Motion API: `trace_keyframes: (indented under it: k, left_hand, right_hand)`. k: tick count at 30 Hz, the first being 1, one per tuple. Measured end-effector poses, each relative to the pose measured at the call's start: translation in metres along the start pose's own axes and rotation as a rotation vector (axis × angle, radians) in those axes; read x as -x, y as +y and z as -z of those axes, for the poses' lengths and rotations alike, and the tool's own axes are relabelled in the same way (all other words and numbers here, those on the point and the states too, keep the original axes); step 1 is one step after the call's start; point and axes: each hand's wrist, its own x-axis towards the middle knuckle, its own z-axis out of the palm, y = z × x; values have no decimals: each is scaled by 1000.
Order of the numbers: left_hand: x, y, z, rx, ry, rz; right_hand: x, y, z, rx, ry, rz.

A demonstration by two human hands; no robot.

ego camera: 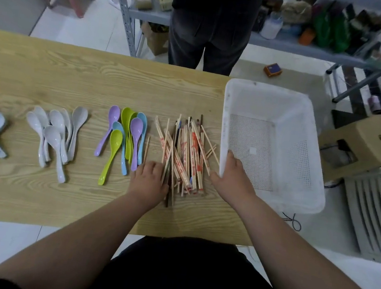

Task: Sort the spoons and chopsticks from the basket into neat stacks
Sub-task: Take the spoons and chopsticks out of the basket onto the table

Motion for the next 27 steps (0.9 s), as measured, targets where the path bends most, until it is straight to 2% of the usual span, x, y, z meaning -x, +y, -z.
trace_keyframes:
  k: [6, 10, 15, 19, 27]
  left_hand:
    - [2, 1, 2, 34, -20, -9]
    - [1, 1, 0, 77, 10, -182]
    - [-4, 10, -4, 119, 30, -298]
    - [-6, 10, -6, 224, -128, -180]
    - [2, 20, -6, 227, -107, -102]
  right_hand:
    - [-1, -3, 0, -1, -8, -8]
    - [-1, -3, -1, 4, -14, -16]
    - [2, -3, -3, 14, 25, 15]
    - [6, 0, -6, 50, 43, 98]
    - [7, 16, -2, 104, 1, 228]
